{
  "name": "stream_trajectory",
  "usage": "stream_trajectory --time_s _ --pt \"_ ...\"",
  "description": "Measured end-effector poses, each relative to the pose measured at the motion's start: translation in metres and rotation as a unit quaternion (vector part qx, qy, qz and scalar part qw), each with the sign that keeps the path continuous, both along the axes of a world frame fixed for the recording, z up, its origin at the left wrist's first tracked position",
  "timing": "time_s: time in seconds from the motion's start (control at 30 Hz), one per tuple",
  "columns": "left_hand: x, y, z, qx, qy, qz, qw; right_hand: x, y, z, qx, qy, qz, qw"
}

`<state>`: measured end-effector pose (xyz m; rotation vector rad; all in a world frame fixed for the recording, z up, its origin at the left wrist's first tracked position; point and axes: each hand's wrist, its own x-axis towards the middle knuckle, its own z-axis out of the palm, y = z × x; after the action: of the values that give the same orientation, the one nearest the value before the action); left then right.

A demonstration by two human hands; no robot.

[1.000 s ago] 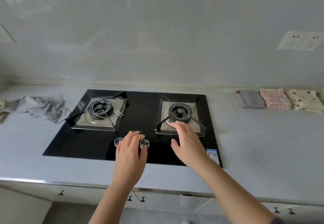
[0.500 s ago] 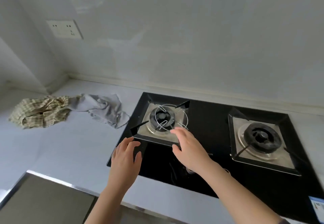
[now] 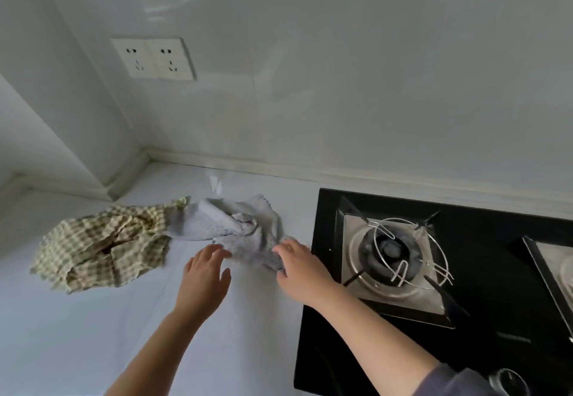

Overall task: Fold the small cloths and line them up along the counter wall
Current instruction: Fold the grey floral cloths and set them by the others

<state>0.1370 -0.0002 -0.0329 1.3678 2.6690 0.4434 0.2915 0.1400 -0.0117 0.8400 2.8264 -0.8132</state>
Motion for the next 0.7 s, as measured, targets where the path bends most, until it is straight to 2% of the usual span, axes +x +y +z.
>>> stream_trajectory --time_s 0.13,0.27,0.43,0.57,0.7 --pt "-0.075 0.037 -0.026 0.056 0.026 -0.046 0.997 -0.068 -0.004 -0.048 0.007 0.014 -0.062 0.998" --pt "-0.109 0.065 -0.059 0.129 0.028 -0.086 0.988 -0.102 -0.013 -0.095 0.165 0.035 -0.121 0.978" --pt "-0.120 0.063 -0.094 0.290 0.022 -0.093 0.952 -0.114 -0.020 -0.126 0.273 0.058 -0.160 0.947" --pt "-0.117 0.049 -0.081 0.412 0.032 -0.090 0.906 -0.112 -0.017 -0.124 0.267 0.060 -0.155 0.949" --pt "-0.097 0.011 -0.061 0.451 0.076 -0.207 0.865 -0.104 -0.036 -0.115 0.253 0.079 -0.182 0.947"
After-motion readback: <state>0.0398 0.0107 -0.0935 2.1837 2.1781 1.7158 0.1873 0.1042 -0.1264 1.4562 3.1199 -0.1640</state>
